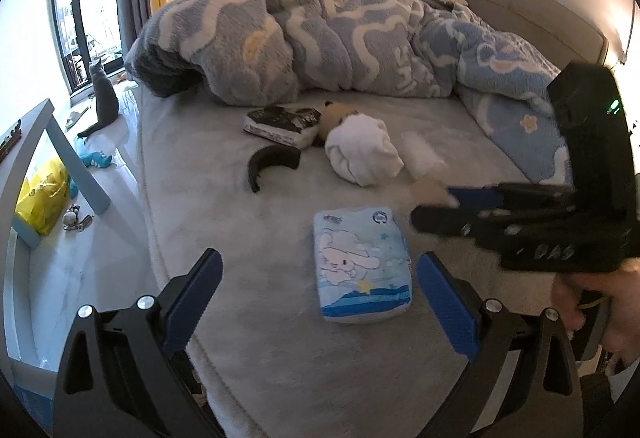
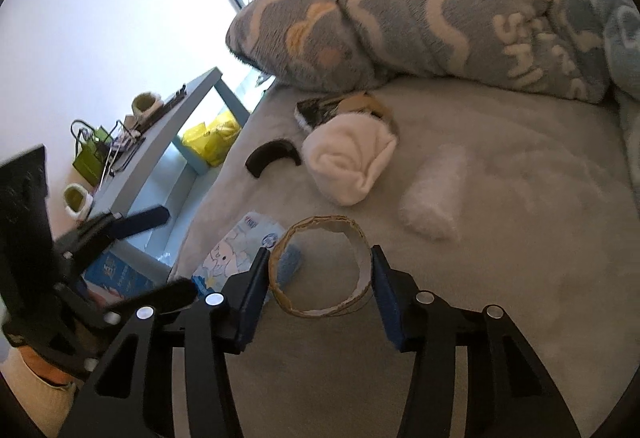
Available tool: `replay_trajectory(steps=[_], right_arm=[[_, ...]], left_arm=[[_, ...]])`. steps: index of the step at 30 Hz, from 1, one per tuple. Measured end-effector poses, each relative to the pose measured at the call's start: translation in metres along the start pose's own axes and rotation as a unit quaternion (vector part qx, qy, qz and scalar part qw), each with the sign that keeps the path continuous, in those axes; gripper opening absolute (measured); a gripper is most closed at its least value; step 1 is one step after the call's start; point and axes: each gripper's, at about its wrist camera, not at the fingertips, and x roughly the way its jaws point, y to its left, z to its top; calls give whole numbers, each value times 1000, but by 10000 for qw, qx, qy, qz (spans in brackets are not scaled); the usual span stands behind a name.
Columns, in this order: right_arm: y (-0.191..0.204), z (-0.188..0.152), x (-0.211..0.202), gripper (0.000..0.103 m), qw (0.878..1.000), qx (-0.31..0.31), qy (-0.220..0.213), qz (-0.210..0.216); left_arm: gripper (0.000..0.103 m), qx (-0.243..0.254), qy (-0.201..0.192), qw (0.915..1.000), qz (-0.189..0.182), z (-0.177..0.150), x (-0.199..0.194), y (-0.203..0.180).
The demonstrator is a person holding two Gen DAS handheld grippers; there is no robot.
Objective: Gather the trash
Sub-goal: 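Grasp the brown cardboard ring with the right tool while the left tool grasps the blue wipes pack, then carry both items to the bin and open the left tool to drop the wipes pack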
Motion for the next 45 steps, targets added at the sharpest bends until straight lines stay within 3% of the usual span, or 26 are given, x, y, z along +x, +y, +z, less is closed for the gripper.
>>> replay_trajectory(steps=[11, 16, 17, 19, 26, 33, 45], right_arm=[[-24, -4, -23, 51, 9997, 172, -176, -73], [-32, -5, -31, 51, 9995, 223, -200, -96], [-34, -6, -33, 51, 9995, 233, -206, -105], [-37, -6, -36, 51, 9994, 254, -213, -113], [-41, -7, -43, 51, 9991, 295, -268, -123], [-33, 0, -42, 51, 9992, 259, -306, -83], [-3, 14, -26, 51, 9994, 146, -321, 35]], left_arm=[[99, 137, 135, 9997, 155, 0, 27, -23], [97, -24, 263, 9992, 288, 1, 39, -21], [96, -65, 272, 9992, 278, 1, 41, -21], [84, -155, 300, 9991, 238, 1, 44, -19], [75, -260, 339, 9987, 265, -1, 47, -21], [55, -286, 283, 9990, 208, -1, 41, -18], [54, -356, 206, 9991, 125, -4, 23, 2]])
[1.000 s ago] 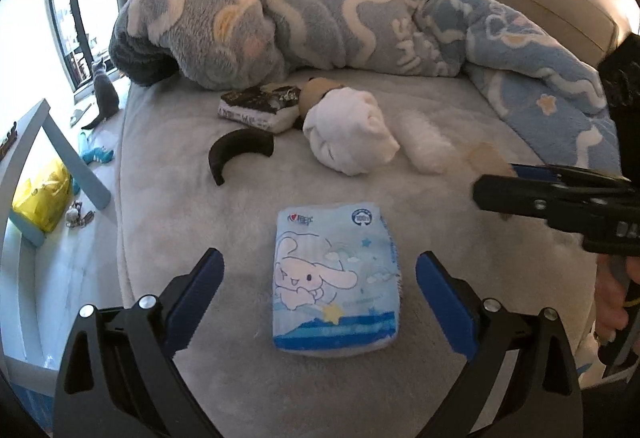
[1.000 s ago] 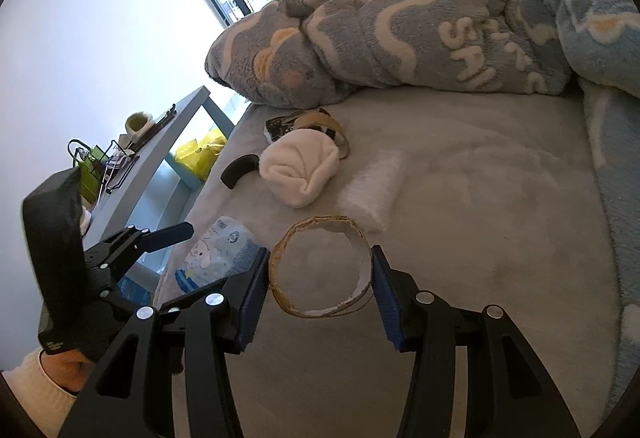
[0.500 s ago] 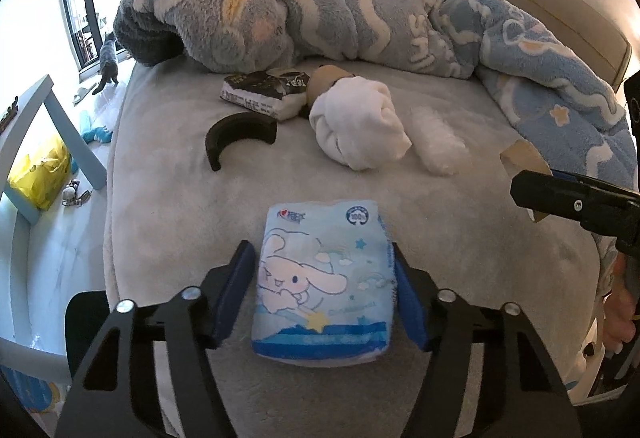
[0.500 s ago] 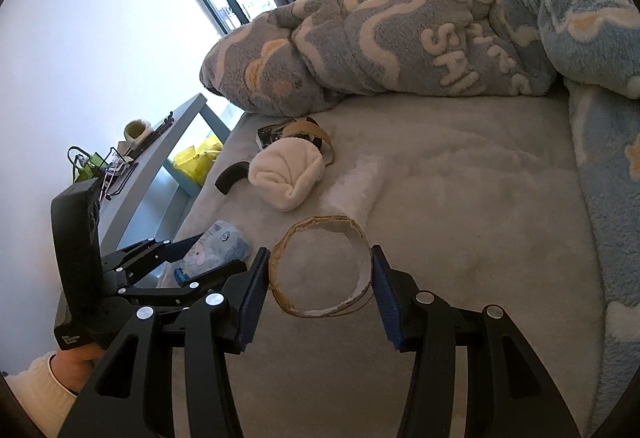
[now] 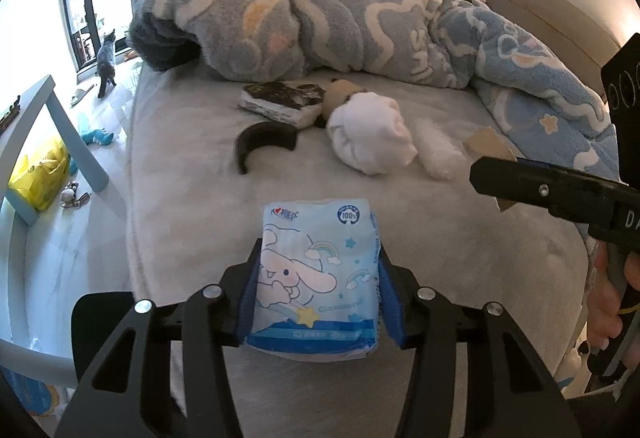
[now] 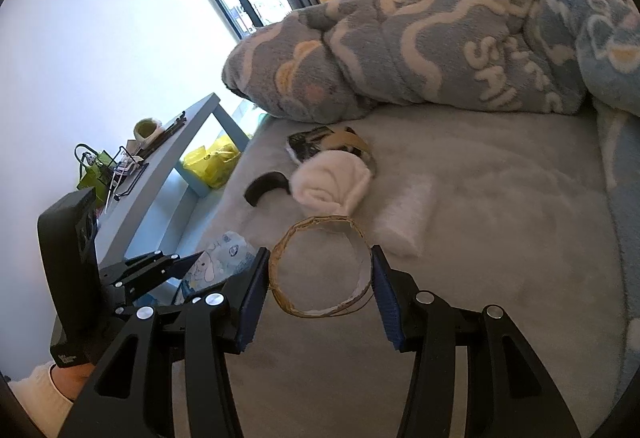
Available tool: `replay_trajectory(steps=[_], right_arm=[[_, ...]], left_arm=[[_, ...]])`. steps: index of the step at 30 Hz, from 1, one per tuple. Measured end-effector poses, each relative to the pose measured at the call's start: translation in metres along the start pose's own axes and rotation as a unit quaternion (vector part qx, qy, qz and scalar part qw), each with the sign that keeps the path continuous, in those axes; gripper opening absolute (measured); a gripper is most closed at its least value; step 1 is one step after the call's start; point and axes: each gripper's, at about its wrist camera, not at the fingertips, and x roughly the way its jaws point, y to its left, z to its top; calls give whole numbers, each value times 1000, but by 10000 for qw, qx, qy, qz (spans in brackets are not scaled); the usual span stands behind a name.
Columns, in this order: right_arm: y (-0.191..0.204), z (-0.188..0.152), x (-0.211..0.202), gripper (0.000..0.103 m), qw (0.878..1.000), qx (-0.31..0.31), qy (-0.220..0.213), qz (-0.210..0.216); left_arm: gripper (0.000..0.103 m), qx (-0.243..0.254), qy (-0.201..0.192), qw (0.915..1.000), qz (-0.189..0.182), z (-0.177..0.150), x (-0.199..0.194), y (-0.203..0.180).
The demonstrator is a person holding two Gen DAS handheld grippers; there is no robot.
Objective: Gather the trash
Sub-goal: 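Carry both items to the bin and open the left tool to drop the wipes pack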
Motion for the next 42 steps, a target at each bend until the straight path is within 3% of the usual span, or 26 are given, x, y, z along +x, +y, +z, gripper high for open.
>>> replay_trajectory(steps=[20, 30, 42], right_arm=[[100, 16, 63, 51, 9976, -524, 216, 394], [158, 19, 95, 51, 9941, -793, 290, 674], [216, 17, 134, 51, 9890, -1017, 500, 955]], left_arm=[[54, -415, 106, 9981, 451, -22, -35, 110], [54, -708, 585, 9936, 652, -52, -33, 167], [55, -1143, 1450, 9804, 690, -93, -21, 226]])
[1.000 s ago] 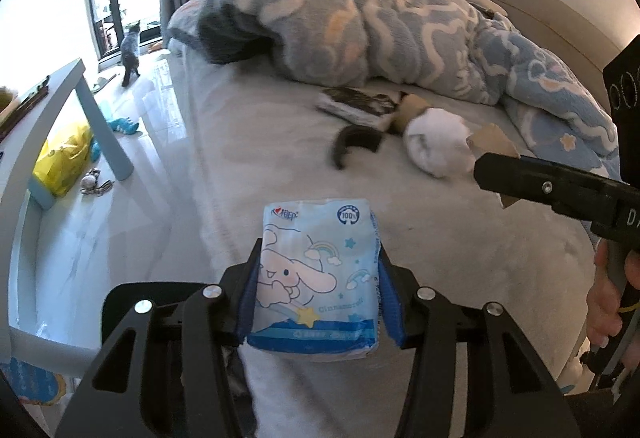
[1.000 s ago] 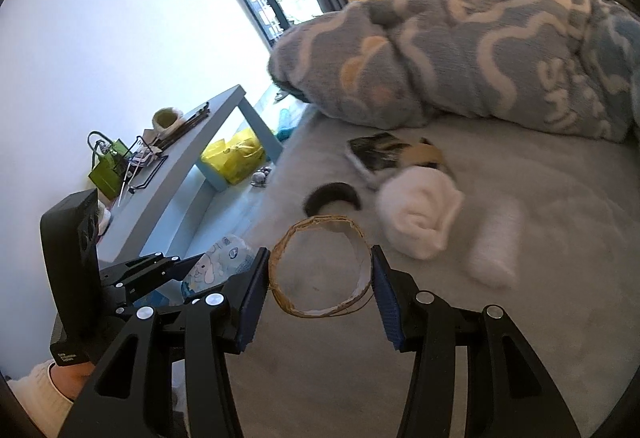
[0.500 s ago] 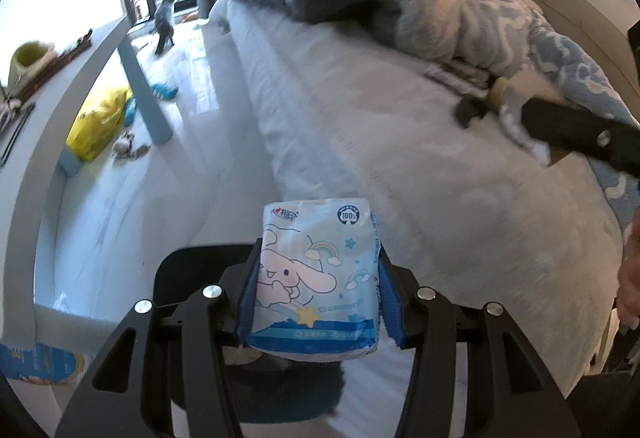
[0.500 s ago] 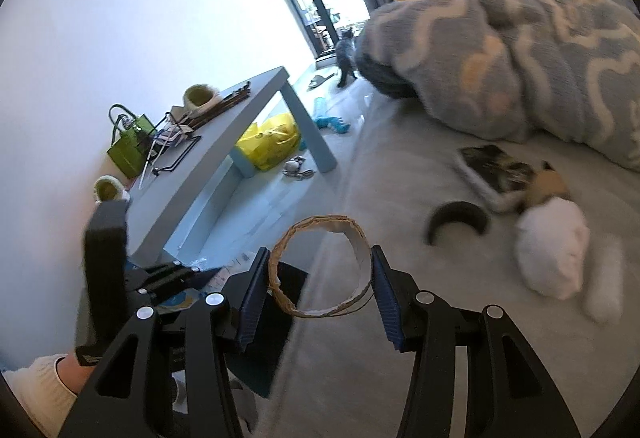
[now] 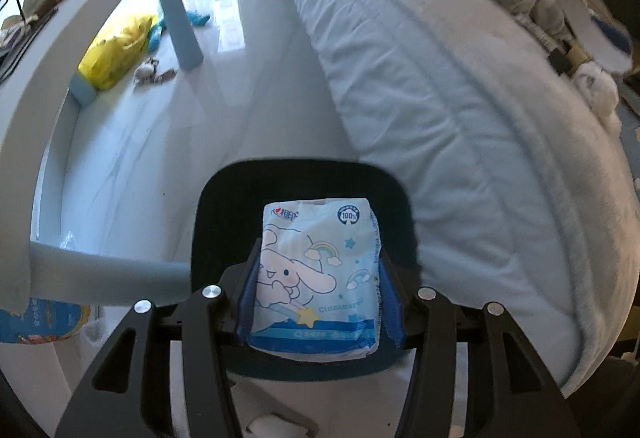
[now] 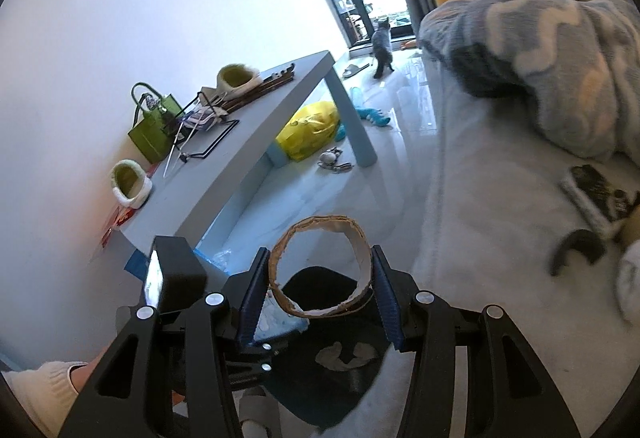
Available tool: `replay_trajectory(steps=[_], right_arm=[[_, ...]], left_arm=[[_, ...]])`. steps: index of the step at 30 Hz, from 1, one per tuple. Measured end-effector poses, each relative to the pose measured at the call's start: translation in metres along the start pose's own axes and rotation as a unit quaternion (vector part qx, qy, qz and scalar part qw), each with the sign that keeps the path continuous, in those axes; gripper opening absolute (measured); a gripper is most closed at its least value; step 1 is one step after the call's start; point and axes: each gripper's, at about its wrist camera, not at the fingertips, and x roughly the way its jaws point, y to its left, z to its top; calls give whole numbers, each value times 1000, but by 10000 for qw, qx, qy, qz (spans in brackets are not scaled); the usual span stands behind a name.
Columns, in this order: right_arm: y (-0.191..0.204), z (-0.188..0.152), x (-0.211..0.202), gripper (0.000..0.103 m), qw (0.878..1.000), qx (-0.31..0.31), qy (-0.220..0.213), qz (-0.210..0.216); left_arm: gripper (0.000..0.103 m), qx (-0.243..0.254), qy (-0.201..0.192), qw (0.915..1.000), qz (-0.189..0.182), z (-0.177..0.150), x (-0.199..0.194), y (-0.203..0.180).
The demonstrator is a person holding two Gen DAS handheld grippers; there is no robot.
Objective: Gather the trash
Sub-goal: 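Carry both items to the bin and open the left tool to drop the wipes pack, then lower the cardboard ring into the bin and open the right tool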
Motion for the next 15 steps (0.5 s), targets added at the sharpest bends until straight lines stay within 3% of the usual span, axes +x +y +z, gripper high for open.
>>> replay_trajectory(steps=[2, 4, 5, 11, 15], right_arm=[[7, 1, 9, 51, 10000, -35, 52, 34], [13, 1, 17, 51, 9999, -55, 101, 45], [14, 1, 20, 51, 9999, -58, 120, 49], [24, 0, 46, 51, 9995, -74, 318, 16], [27, -6, 64, 51, 9985, -94, 535, -93]], left_arm=[[59, -47, 74, 10000, -15, -3, 2, 8], [74, -45, 64, 10000, 35, -4, 1, 14], [75, -38, 55, 10000, 55, -5, 1, 17], [78, -191, -22, 9998, 42, -9, -7, 35], [78, -297, -281, 9992, 5, -9, -22, 46]])
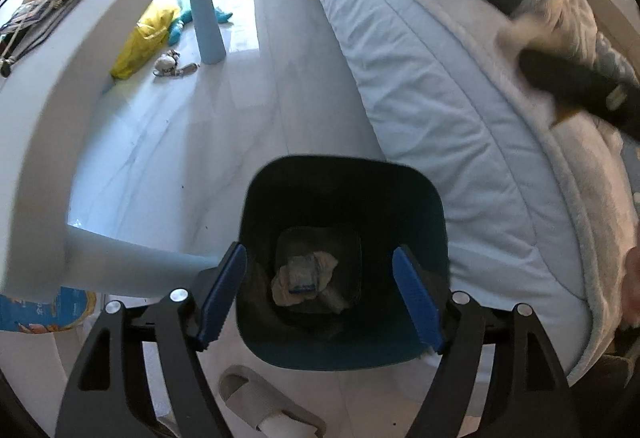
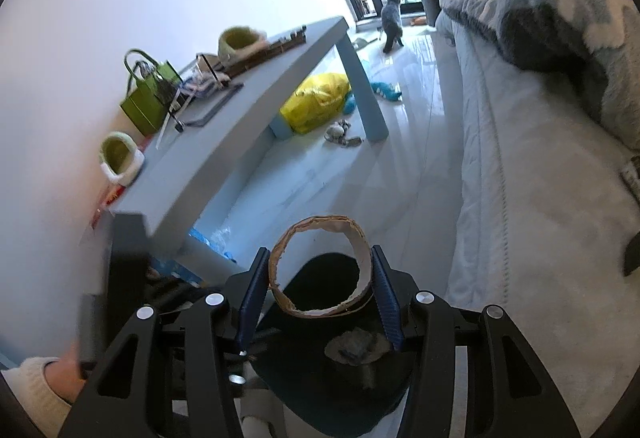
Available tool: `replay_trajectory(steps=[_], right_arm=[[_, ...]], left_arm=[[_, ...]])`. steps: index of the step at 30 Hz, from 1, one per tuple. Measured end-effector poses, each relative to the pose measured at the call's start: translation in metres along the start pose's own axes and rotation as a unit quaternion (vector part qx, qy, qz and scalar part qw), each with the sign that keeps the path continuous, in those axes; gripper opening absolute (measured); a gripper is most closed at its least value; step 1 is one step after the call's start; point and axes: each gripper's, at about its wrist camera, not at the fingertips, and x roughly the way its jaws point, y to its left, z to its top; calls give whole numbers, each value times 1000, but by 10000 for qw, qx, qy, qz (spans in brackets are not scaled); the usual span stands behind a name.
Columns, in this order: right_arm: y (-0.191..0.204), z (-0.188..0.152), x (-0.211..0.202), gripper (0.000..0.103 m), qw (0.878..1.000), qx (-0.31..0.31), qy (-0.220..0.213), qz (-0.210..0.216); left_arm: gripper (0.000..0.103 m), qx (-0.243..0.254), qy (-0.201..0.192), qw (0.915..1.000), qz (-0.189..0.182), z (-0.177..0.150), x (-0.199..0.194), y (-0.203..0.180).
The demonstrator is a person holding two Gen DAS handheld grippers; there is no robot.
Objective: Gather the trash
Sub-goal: 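Lower the cardboard ring into the bin and open the right tool, then move both tools back toward the items on the bed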
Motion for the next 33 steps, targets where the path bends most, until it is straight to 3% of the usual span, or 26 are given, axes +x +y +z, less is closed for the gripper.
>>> replay_trajectory(steps=[8, 13, 25, 26, 29, 33], right_arm=[[4, -10, 35, 51, 9983, 5, 504, -290], [6, -19, 59, 51, 9956, 5, 819, -446], [8, -50, 107, 51, 9829, -232, 1650, -786], [7, -51, 108, 51, 9817, -232, 1690, -849], [4, -55, 110, 70, 9795, -194, 1775, -930], [2, -54, 106, 70, 9803, -198, 1721, -950]], left_arm=[[74, -290, -666, 9973, -90, 9, -35, 20], [68, -265, -1040, 9942, 60, 13, -54, 23], [59, -257, -1532, 9876, -223, 21, -91, 26], [59, -253, -1570, 9870, -244, 22, -95, 25], [59, -204, -1665, 9855, -247, 24, -101, 21], [59, -111, -1739, 9846, -173, 25, -106, 17]])
